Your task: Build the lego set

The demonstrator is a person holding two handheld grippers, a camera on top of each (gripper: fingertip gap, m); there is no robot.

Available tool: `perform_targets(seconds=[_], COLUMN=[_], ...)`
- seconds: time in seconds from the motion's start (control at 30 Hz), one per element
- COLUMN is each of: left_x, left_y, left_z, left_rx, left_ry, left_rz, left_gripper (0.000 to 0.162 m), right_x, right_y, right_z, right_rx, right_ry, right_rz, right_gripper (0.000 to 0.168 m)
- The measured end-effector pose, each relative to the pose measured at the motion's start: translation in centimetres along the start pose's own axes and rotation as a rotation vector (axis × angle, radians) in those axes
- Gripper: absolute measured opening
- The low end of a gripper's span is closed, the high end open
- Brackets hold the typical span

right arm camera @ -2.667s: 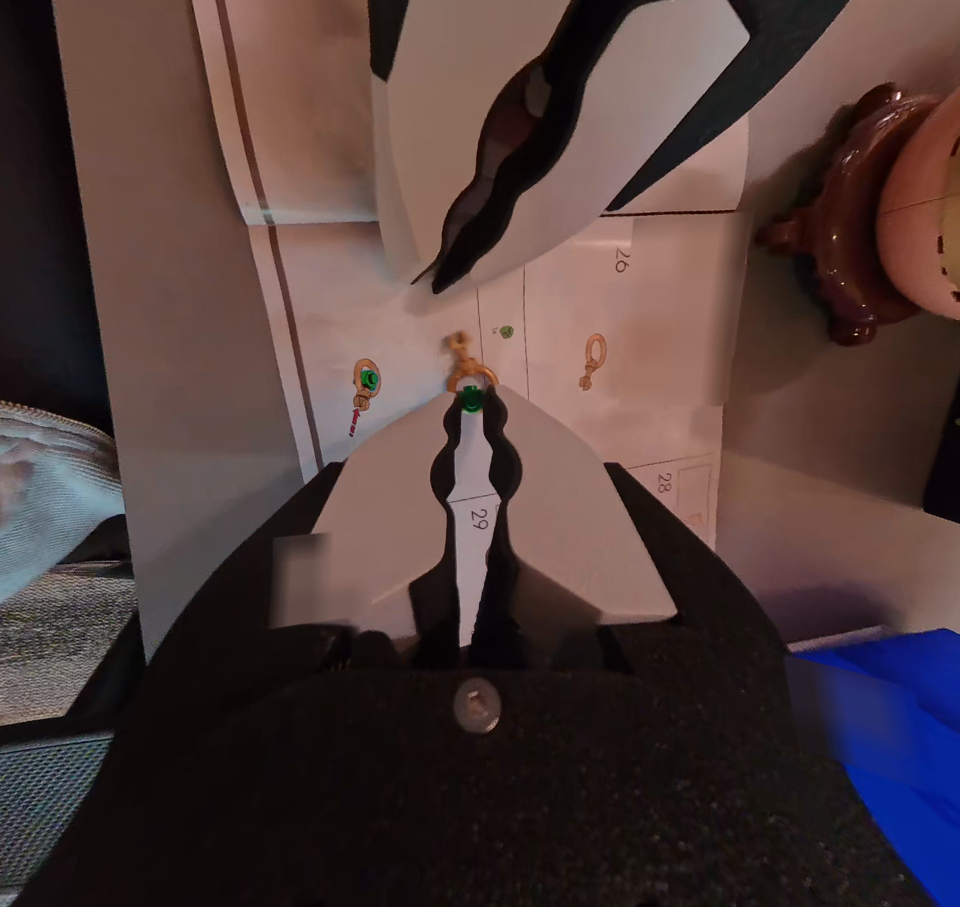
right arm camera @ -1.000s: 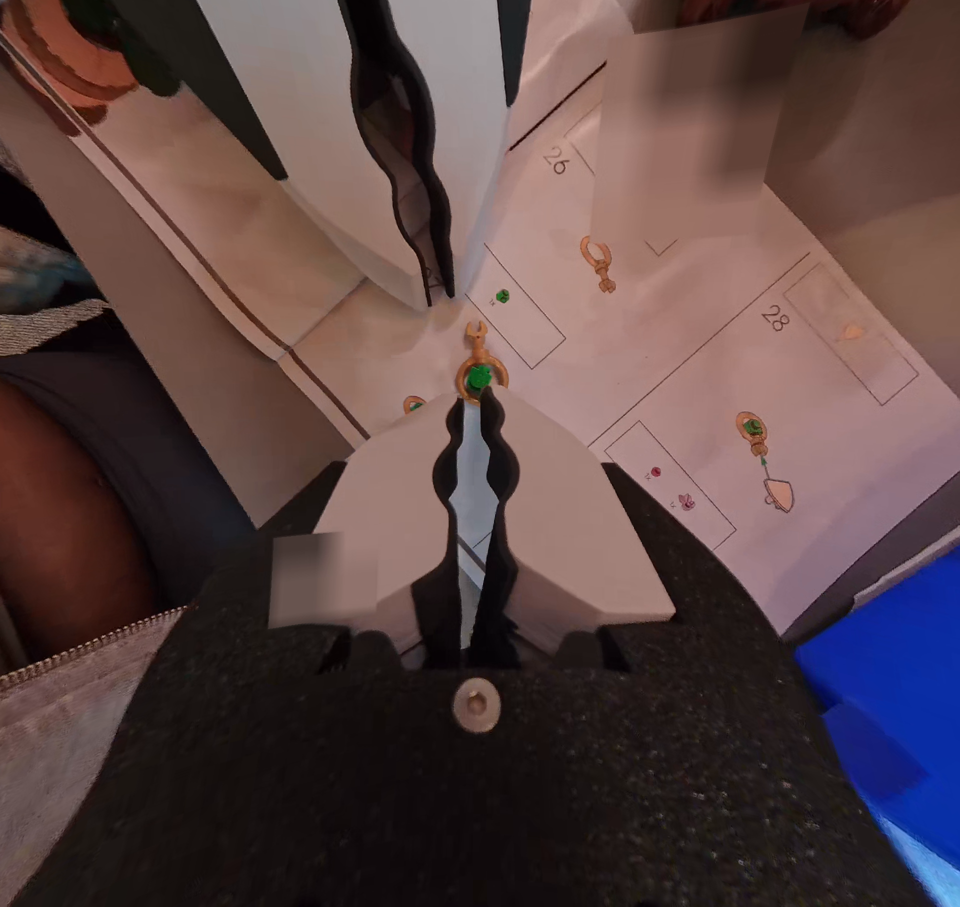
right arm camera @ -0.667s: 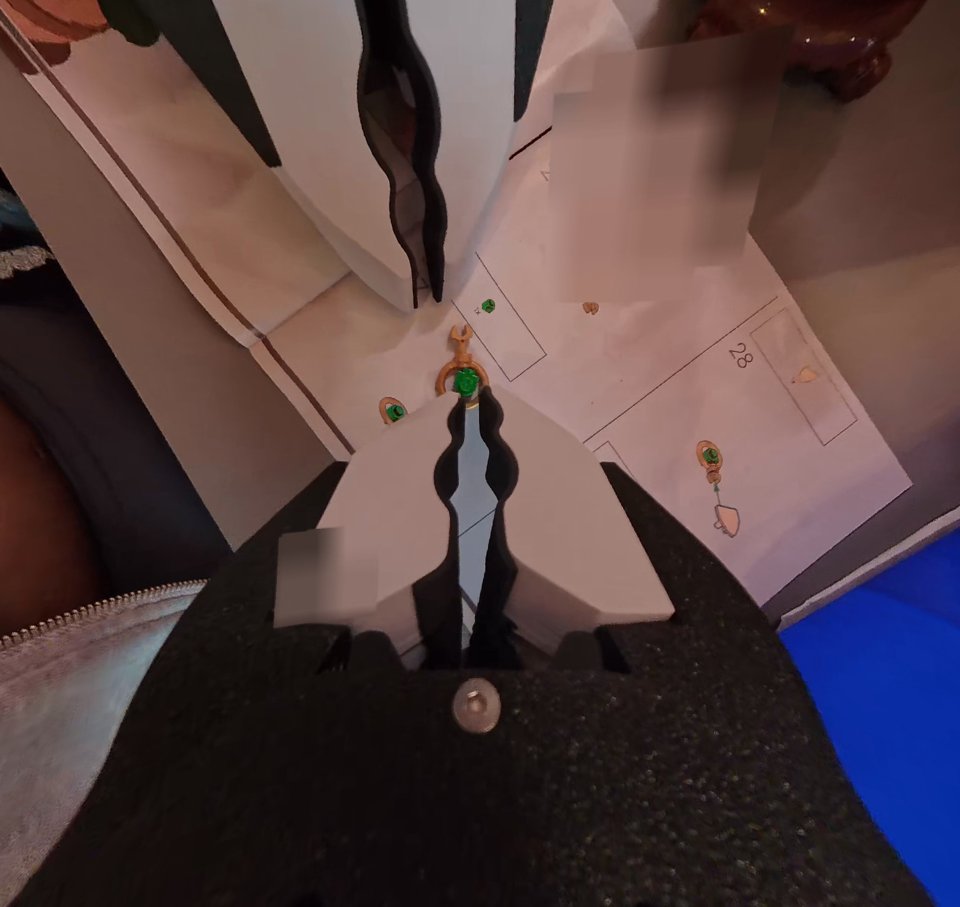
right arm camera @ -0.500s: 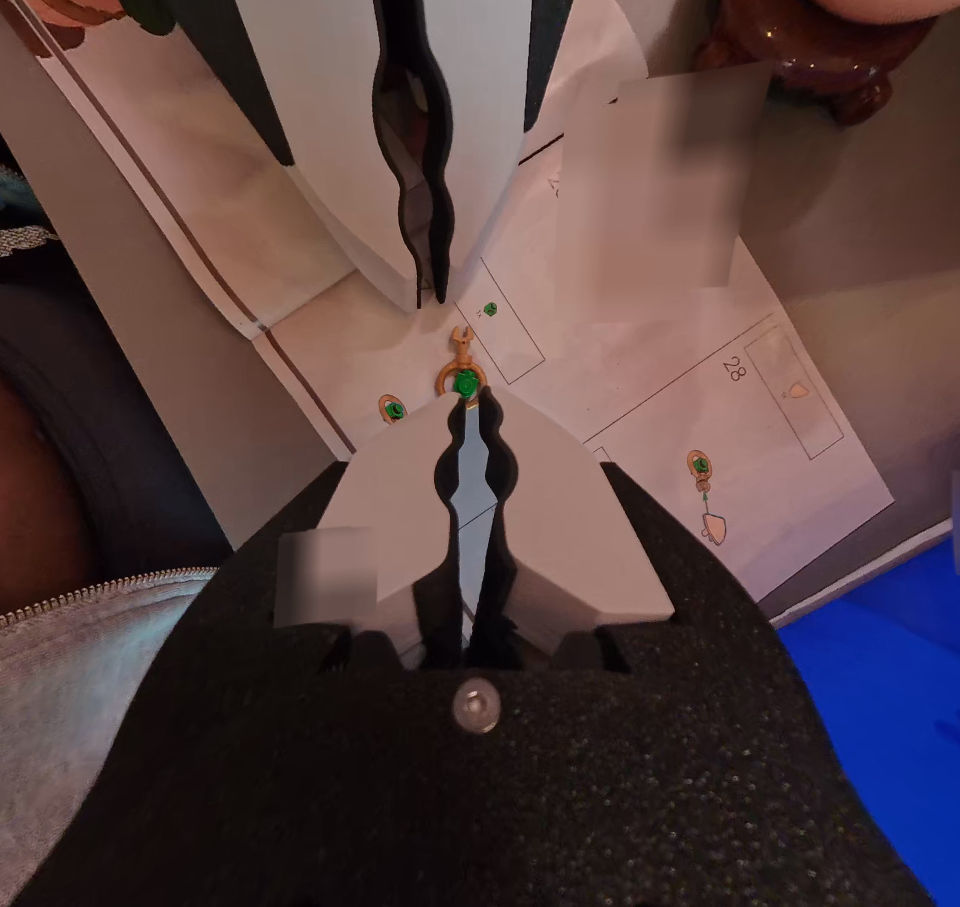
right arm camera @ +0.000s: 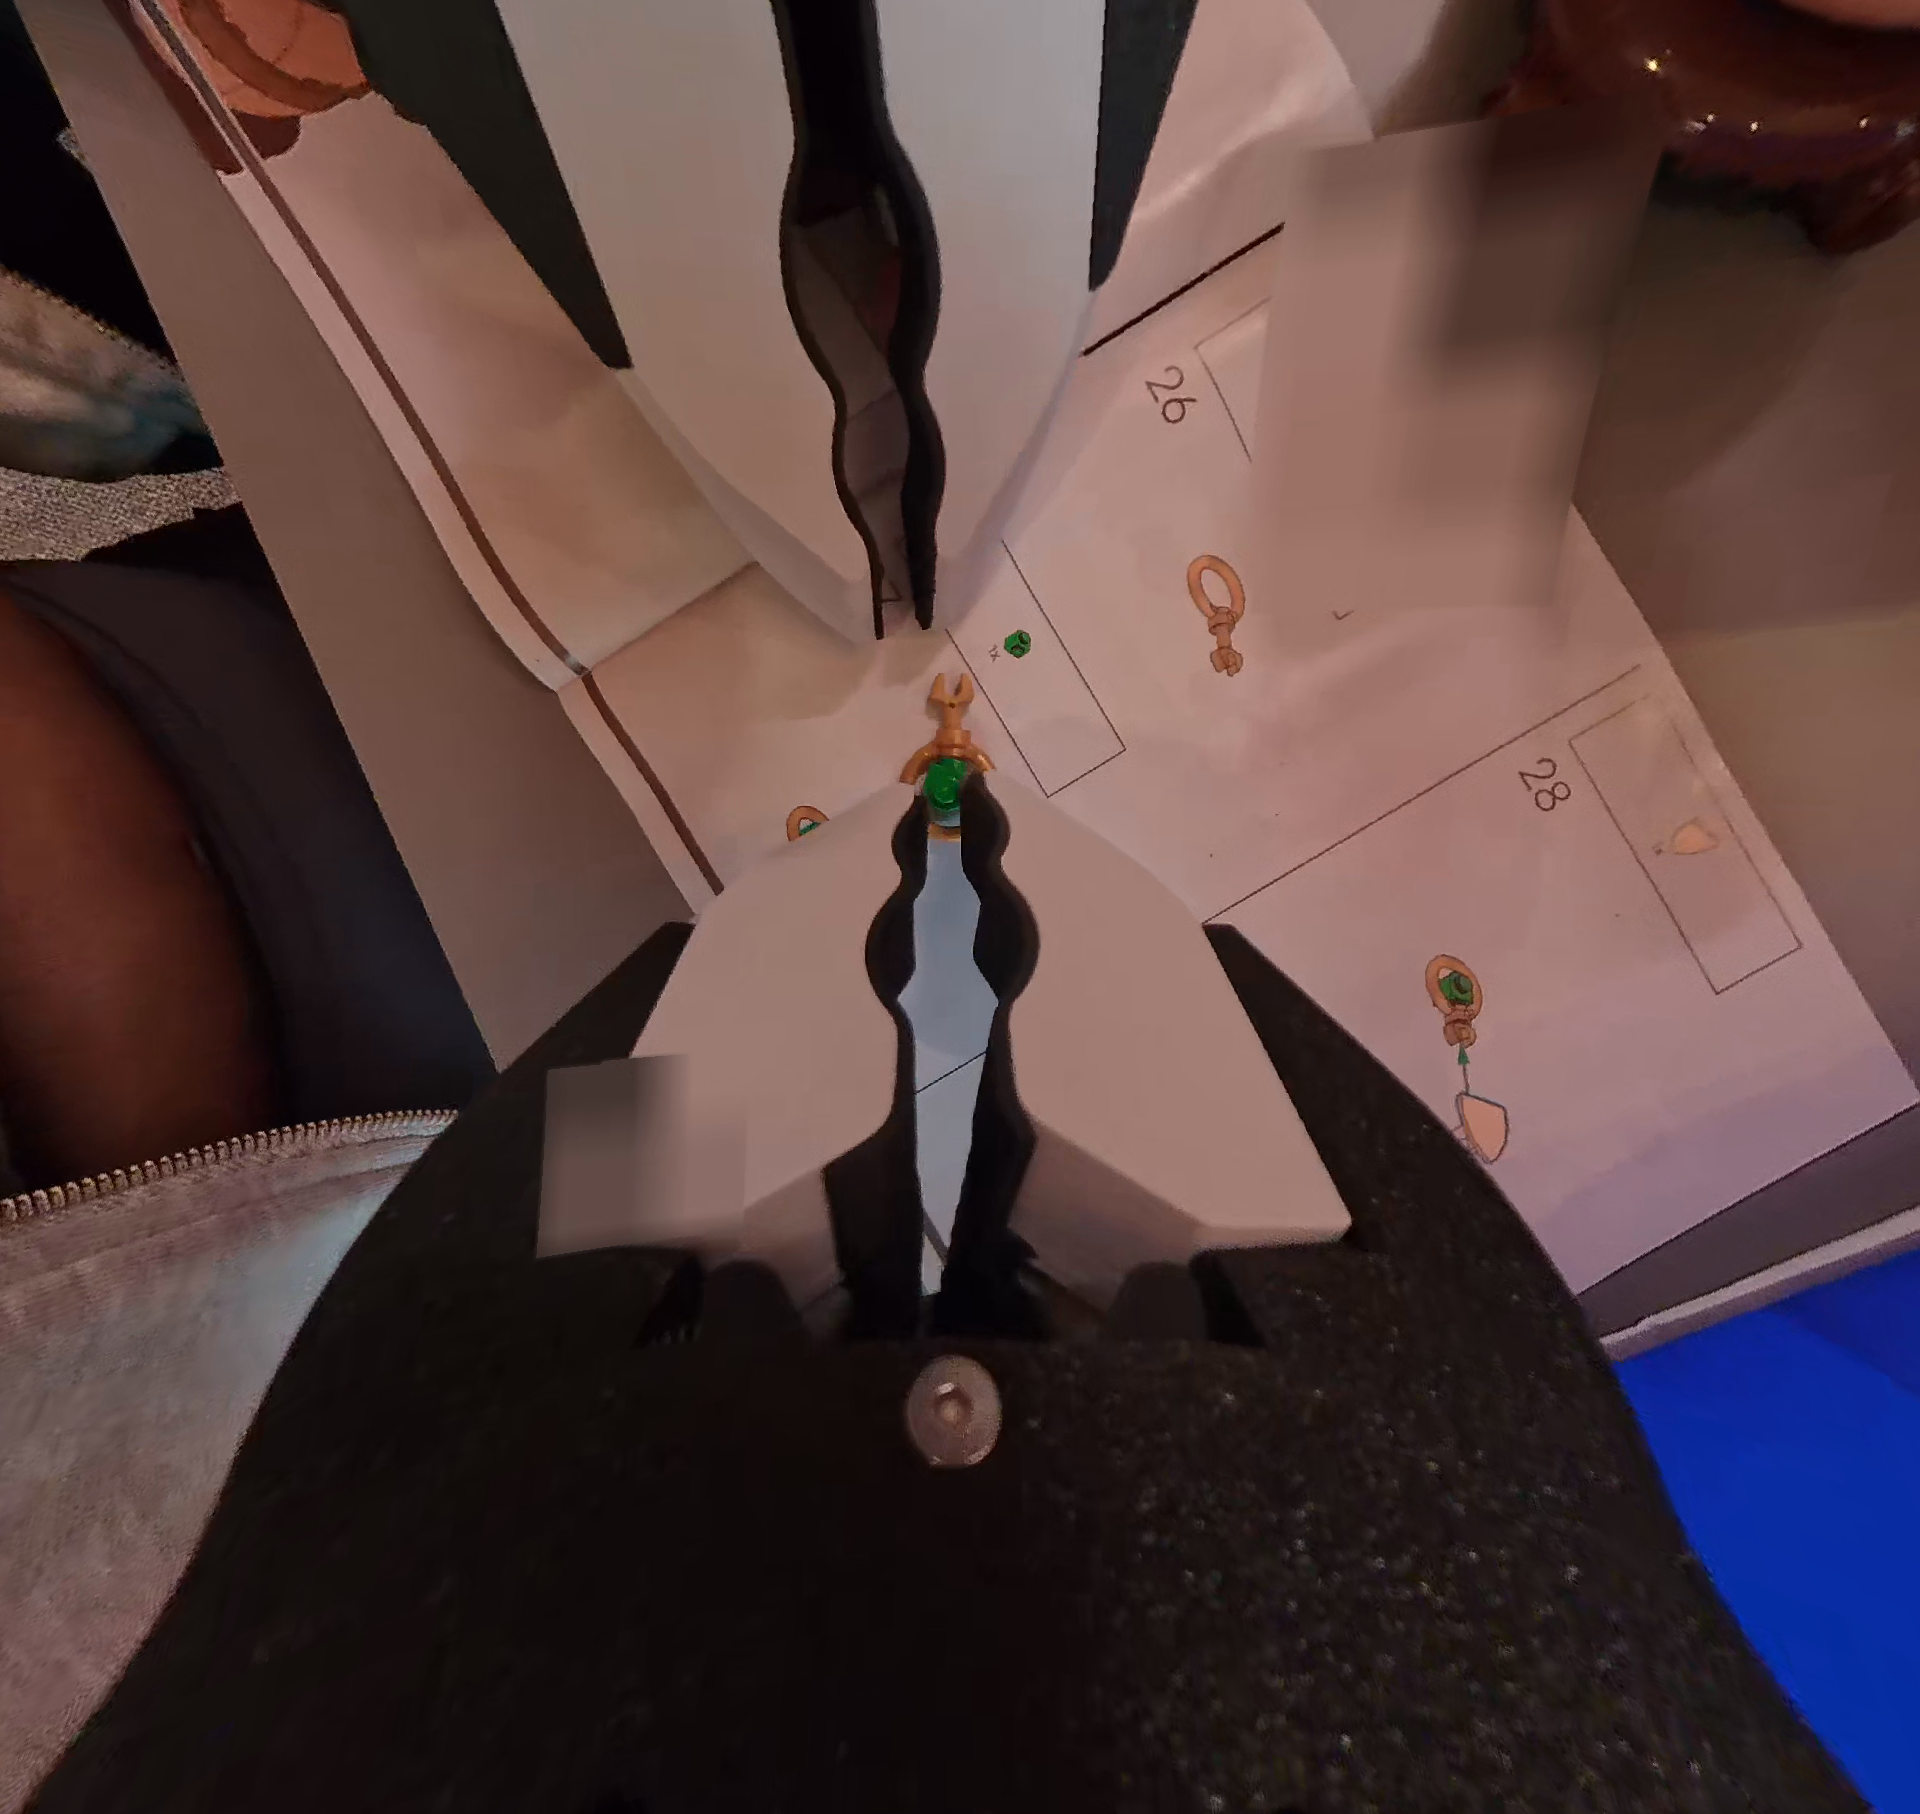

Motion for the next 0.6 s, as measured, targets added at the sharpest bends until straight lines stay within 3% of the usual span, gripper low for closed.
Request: perform_targets(seconds=[0.33, 0.6], left_x=[0.1, 0.2], left_y=[0.0, 0.0], left_z=[0.0, -0.2], left_rx=[0.003, 0.009], left_ry=[-0.003, -0.027], left_rz=[0.004, 0.016], left_gripper=[0.006, 0.006], right_x=[0.4, 0.3], right_y=[-0.3, 0.6], right_z=[-0.1, -0.9], right_rx=[0.046, -0.100], right_ry=[0.003, 0.108], right_rz=[-0.027, 0.029], right_gripper=[0.007, 0.007])
Point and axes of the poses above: each gripper's, where its closed fingertips meet, x back along the fingers, y out of its underside, z = x × y across the jaws, the point moved 9 cm from there along x, back along the fingers, and after that the axes turned 10 degrees about -x, right-handed, at the moved point
